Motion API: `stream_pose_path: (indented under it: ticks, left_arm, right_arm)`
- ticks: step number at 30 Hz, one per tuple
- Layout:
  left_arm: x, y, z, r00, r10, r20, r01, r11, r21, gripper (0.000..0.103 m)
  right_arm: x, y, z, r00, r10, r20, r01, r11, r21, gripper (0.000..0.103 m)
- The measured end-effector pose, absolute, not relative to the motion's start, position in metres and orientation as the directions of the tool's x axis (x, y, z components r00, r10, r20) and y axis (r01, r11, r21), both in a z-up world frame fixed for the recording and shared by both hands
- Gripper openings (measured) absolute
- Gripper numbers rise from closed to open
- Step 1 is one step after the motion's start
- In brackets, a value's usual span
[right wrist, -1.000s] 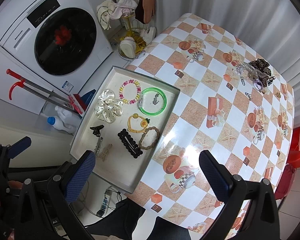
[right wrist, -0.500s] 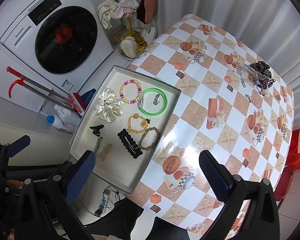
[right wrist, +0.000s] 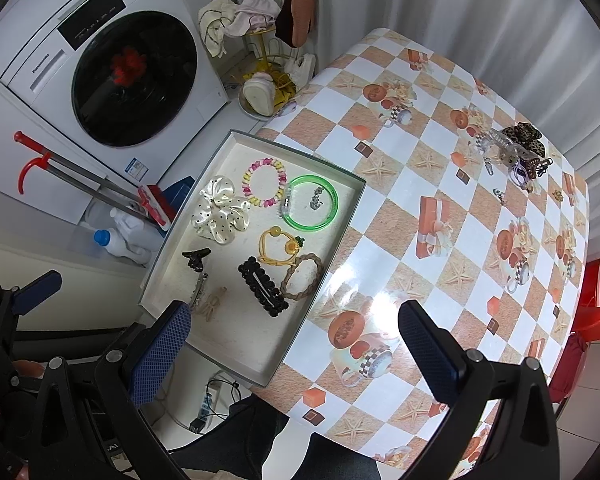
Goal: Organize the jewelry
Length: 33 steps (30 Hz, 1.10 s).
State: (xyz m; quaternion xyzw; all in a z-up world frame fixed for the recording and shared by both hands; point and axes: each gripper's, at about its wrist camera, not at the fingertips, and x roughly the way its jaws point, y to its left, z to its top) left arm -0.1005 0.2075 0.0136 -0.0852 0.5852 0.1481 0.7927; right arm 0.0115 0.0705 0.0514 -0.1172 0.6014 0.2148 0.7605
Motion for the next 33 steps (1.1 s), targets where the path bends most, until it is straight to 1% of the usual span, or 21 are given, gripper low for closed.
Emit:
stream_pose_path:
  ticks: [33]
  left_arm:
    - [-0.1019,0.2055,0.0139,0.271,0.138,-0.953,-0.338,0.94,0.04,0.103]
  right_arm:
    - [0.0103,0.0713,0.0519,0.186,0.186,-0.965,-0.467,0.881,0.08,0.103]
